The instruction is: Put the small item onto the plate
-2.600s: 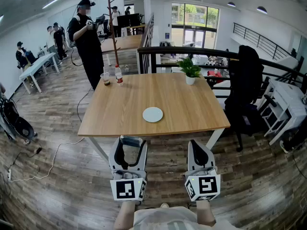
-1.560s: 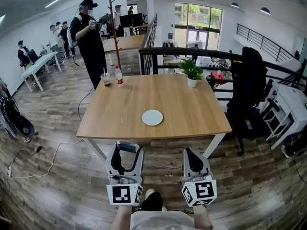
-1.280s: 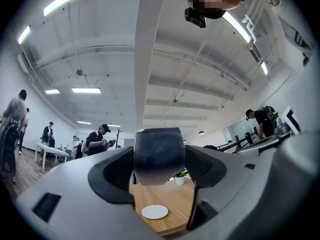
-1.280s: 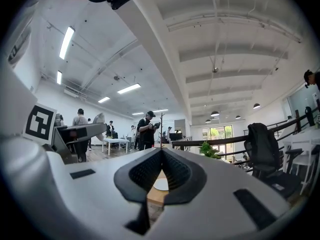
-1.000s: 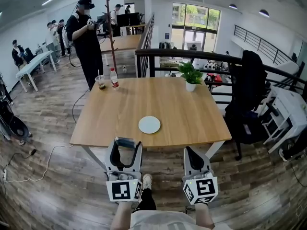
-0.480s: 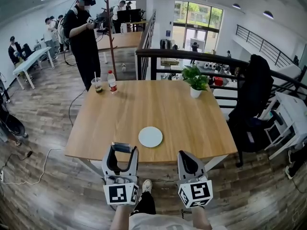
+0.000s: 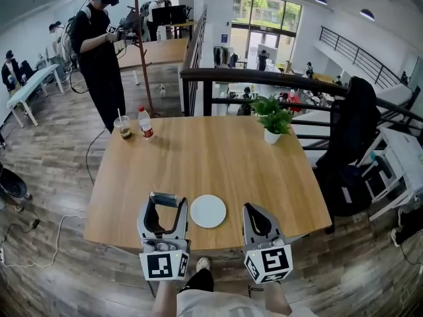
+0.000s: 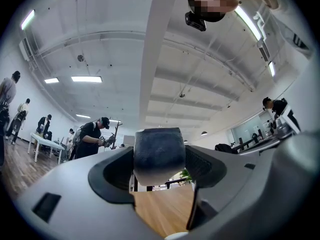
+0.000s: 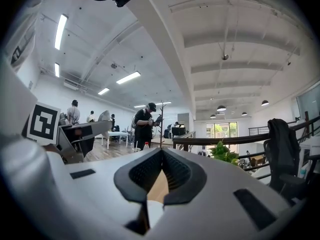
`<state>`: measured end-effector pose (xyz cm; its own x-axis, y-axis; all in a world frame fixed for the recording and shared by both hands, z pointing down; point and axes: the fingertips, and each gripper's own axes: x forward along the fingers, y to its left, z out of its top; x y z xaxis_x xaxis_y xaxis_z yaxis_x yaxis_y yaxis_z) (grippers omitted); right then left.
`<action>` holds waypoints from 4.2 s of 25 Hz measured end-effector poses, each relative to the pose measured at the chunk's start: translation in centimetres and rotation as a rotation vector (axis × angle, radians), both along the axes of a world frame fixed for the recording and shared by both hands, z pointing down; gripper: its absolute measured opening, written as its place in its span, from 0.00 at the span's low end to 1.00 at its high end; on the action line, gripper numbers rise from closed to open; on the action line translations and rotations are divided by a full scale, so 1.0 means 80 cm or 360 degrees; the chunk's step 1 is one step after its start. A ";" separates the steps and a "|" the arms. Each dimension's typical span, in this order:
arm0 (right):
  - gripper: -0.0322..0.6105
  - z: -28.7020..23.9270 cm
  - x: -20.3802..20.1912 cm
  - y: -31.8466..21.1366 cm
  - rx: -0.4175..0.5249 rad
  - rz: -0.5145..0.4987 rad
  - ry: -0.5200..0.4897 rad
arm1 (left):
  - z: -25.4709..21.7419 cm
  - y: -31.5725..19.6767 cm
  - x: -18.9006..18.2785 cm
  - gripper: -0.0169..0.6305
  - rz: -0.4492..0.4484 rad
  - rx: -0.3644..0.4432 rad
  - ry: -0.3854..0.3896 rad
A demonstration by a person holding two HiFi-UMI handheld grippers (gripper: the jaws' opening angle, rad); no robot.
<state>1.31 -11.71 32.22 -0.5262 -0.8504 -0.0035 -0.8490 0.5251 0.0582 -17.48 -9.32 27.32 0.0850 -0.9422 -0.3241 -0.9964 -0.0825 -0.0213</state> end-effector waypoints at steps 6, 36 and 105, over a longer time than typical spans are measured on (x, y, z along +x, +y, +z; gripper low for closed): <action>0.08 -0.026 -0.027 -0.085 0.0040 0.0022 0.0009 | -0.024 -0.089 -0.026 0.51 0.0037 0.0049 -0.0012; 0.08 -0.024 -0.028 -0.207 -0.0026 -0.0141 -0.0042 | -0.023 -0.204 0.048 0.51 0.0100 -0.0005 -0.0150; 0.08 0.051 0.051 -0.154 -0.0343 0.0200 0.0063 | 0.447 -0.148 0.127 0.51 0.0890 -0.1944 -0.0950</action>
